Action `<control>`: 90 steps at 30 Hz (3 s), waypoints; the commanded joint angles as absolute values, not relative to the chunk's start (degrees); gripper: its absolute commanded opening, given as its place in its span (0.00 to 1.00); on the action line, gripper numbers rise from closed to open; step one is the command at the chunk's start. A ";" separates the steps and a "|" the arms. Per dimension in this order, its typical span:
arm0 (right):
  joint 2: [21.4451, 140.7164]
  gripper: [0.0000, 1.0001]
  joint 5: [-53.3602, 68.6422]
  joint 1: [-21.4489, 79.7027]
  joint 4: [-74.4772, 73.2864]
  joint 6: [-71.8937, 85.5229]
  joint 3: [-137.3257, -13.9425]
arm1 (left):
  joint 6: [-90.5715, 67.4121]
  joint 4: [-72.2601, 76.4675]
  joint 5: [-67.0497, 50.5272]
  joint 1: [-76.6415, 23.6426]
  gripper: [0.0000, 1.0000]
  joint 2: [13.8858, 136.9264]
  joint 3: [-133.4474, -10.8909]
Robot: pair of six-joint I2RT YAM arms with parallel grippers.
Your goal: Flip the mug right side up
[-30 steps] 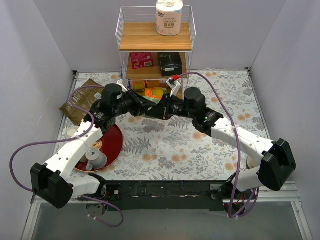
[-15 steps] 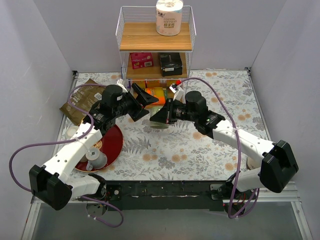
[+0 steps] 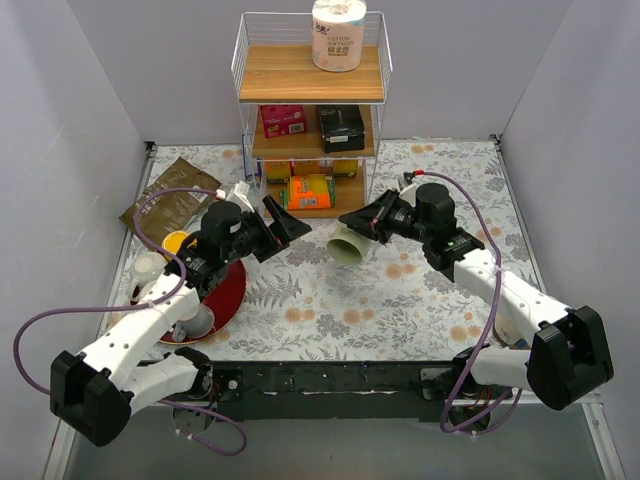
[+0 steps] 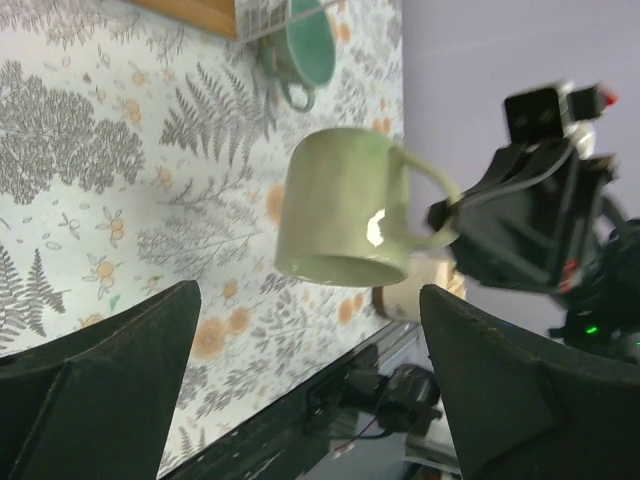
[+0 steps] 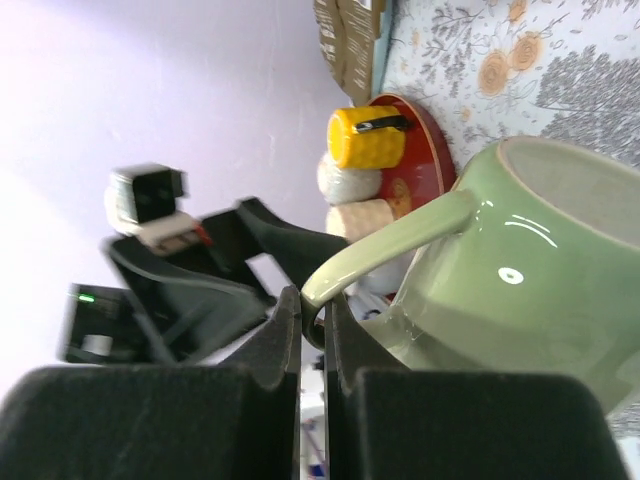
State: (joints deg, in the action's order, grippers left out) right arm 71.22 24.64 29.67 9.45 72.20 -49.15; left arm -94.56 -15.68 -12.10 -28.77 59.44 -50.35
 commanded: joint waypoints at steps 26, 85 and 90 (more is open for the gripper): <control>59.15 0.01 21.53 27.69 25.50 111.18 -37.62 | -81.57 7.30 -4.75 -43.07 0.06 69.61 -44.38; 69.08 0.77 21.62 31.99 -12.14 11.09 -53.08 | -70.03 -46.49 14.14 -50.98 0.51 88.34 -76.55; 76.96 0.75 24.43 33.66 -11.95 3.97 -57.56 | -75.66 -51.05 20.82 -48.97 0.57 83.33 -76.64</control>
